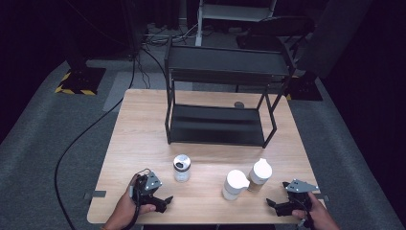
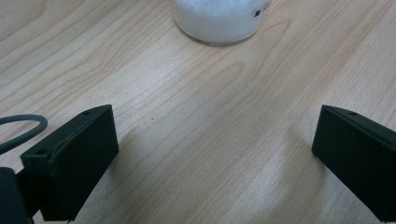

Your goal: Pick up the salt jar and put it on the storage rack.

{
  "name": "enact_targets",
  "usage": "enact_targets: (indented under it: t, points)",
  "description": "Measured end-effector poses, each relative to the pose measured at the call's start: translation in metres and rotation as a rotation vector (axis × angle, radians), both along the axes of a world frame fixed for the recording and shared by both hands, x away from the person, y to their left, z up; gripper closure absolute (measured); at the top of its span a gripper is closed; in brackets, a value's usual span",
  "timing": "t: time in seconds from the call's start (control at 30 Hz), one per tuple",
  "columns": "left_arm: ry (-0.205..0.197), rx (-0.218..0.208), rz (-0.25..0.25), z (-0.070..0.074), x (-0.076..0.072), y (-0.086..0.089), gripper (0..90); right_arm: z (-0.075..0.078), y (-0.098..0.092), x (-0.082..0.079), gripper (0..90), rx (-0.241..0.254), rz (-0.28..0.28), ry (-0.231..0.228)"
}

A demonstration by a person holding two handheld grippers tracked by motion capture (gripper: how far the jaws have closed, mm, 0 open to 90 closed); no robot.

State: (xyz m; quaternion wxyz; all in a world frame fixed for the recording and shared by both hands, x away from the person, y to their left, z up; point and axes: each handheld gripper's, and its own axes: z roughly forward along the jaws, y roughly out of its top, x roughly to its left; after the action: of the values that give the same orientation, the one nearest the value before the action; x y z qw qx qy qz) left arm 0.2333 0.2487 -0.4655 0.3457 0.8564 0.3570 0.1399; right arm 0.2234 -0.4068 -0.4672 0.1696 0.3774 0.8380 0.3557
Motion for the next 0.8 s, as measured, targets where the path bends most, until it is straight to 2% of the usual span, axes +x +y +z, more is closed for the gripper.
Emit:
enact_targets:
  t: [0.8]
  points:
    - [0.000, 0.002, 0.014, 0.0005, -0.0013, -0.0024, 0.2, -0.0005, -0.0008, -0.0009, 0.0, 0.002, 0.000, -0.002]
